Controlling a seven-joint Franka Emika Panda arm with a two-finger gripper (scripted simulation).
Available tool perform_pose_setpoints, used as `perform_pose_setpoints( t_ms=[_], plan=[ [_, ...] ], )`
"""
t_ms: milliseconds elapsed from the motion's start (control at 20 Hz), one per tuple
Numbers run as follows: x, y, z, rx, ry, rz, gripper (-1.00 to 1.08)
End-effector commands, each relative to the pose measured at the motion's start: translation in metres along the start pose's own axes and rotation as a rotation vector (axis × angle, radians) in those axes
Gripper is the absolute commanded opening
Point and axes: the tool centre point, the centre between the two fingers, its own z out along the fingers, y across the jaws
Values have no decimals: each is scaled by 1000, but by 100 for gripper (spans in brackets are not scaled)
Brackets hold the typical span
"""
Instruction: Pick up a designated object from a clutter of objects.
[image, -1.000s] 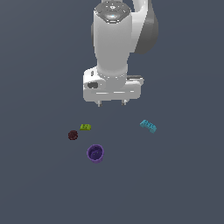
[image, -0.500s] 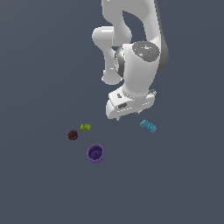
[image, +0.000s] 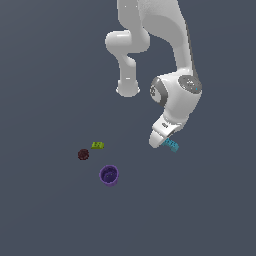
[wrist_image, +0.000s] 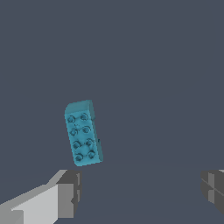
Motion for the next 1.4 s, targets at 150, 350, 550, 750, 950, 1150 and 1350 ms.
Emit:
perform_pose_setpoints(
  t_ms=[150,350,550,750,950,1150,1350],
  plan=[
    [10,-37,26,8,19,-127,100],
    [14,-52,36,13,27,-176,100],
    [14,-57,40,15,29,-193,100],
    [14,-56,41,15,27,-188,100],
    [14,-57,53,15,28,-190,100],
    [14,-58,72,15,28,-192,100],
    [15,-58,85,15,29,-193,100]
  ],
)
